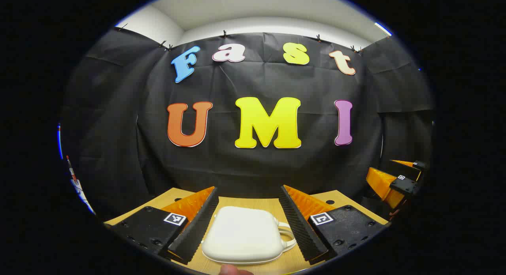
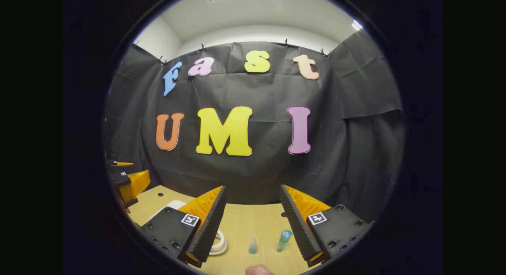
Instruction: First open the suitcase, pack the skin care products into it, and then close the suitcase.
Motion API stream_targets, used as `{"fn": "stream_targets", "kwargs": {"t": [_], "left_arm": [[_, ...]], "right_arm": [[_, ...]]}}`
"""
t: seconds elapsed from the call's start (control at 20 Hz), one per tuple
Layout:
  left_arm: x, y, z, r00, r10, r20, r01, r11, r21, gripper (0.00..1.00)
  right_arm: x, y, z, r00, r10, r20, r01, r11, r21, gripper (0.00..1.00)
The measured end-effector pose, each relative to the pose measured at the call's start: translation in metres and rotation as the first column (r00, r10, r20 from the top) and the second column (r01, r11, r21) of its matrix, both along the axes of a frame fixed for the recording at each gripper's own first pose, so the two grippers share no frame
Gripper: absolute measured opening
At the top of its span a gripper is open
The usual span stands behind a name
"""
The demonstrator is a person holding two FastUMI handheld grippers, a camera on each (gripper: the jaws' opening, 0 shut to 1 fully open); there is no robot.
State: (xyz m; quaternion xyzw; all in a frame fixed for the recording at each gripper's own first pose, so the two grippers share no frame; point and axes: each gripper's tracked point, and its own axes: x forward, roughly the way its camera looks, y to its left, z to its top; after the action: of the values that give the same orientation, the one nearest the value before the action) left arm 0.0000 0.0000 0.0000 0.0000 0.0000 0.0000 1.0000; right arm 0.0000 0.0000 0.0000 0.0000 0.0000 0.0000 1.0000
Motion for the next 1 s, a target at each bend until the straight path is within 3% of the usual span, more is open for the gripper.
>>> {"fn": "stream_targets", "kwargs": {"t": [1.0], "left_arm": [[0.020,0.000,-0.015,0.999,0.030,-0.033,-0.029,0.999,0.019,0.98]], "right_arm": [[0.019,-0.001,0.001,0.999,0.037,-0.006,-0.037,0.999,-0.007,0.81]]}}
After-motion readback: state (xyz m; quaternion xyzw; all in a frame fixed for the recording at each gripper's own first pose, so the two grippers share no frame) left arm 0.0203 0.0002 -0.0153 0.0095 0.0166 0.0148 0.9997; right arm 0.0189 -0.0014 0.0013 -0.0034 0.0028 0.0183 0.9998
